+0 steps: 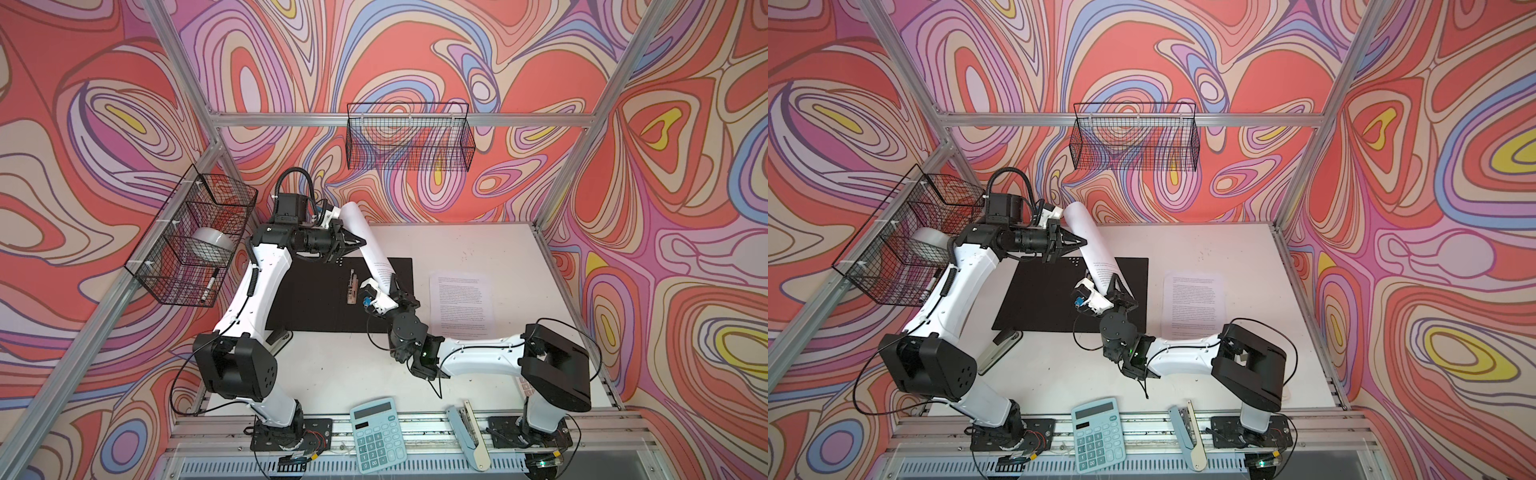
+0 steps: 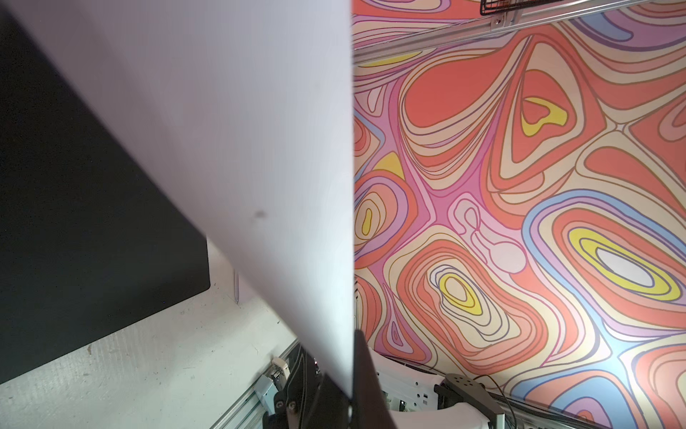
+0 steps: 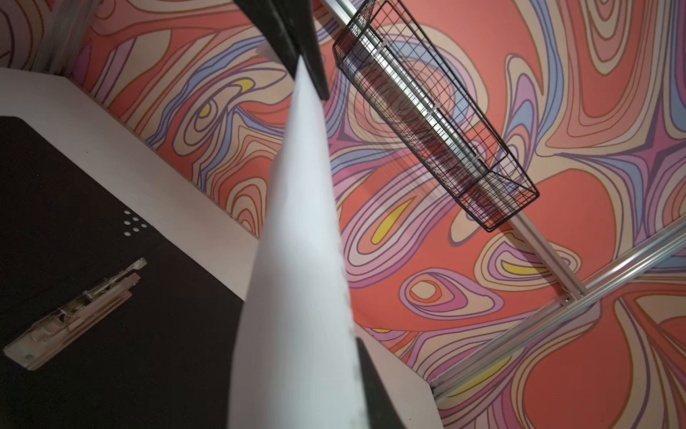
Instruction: Put the files into the folder
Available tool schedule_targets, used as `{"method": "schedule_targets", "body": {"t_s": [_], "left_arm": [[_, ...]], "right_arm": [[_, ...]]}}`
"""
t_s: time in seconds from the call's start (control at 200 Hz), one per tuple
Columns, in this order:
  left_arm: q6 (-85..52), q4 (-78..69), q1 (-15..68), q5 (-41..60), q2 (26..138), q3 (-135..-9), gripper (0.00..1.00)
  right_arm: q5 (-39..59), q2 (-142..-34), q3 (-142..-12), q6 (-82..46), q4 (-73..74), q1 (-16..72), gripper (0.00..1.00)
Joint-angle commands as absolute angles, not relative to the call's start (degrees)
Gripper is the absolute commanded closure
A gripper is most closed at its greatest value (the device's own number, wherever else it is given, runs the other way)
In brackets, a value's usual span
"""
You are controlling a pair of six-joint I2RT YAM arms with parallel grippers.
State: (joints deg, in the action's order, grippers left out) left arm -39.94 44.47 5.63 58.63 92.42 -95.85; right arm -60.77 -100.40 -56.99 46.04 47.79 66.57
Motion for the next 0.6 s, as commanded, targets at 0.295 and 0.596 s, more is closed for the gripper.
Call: {"method": "schedule_targets", "body": {"t_s": [0.295,0.596], "left_arm": [[-46.33,36.96,5.80,61.22,90.39,-93.08,0.54],[-33.96,48.18,5.27,47.79,87.19,-103.83,0.00]], "right_arm": [[-58.74,-95.25,-60.86,31.00,27.52,66.42,1.00],[-51.40,-89.19,-66.69,6.66,2.14,64.59,1.00]]}}
